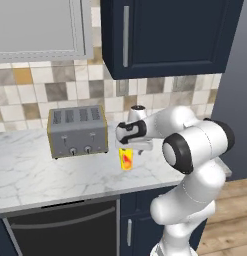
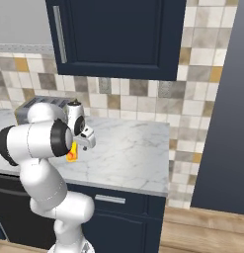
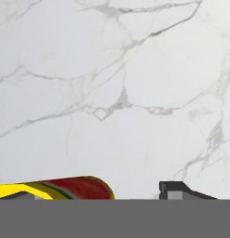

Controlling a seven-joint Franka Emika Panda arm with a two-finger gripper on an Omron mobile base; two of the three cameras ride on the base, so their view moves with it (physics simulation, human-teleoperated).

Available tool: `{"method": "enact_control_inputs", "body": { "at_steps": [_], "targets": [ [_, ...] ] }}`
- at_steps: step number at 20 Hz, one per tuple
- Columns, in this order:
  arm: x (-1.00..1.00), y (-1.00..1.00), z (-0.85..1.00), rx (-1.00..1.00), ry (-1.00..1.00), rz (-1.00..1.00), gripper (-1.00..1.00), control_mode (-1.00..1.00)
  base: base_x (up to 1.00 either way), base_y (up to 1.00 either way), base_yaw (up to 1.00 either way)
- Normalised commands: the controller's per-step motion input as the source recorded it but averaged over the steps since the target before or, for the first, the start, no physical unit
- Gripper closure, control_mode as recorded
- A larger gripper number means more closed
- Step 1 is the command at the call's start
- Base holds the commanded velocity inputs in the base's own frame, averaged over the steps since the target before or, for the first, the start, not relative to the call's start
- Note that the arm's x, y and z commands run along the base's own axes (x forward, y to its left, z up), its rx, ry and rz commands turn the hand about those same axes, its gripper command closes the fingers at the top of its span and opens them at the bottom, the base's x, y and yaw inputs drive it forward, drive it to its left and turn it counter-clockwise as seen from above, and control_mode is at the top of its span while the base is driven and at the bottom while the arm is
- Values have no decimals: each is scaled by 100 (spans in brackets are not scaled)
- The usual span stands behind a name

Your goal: Place the pitcher and cup on the dining counter for serving.

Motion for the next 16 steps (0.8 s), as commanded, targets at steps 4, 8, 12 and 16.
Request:
{"method": "enact_control_inputs", "body": {
  "at_steps": [4, 8, 12, 16],
  "targets": [
    [0, 0, 0, 0, 1, 0, 100, -100, 0, 0, 0],
    [-5, 0, 0, 0, -1, 0, 100, -100, 0, 0, 0],
    [-8, 0, 2, 0, -3, 0, 100, -100, 0, 0, 0],
    [-26, 0, 20, 0, -11, 0, 100, -100, 0, 0, 0]
  ]
}}
